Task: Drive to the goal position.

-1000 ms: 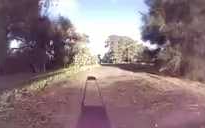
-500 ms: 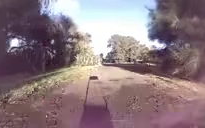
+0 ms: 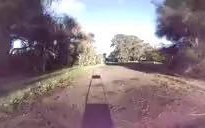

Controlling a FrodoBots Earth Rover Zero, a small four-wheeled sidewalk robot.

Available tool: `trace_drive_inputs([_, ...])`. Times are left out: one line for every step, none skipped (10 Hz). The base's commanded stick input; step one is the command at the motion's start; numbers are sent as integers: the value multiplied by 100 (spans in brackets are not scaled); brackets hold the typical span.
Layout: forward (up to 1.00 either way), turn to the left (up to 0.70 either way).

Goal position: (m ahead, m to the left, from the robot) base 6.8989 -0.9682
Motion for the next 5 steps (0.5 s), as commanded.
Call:
trace_drive_inputs([100,-28])
trace_drive_inputs([100,-23])
trace_drive_inputs([100,-17])
trace_drive_inputs([100,-11])
trace_drive_inputs([100,-5])
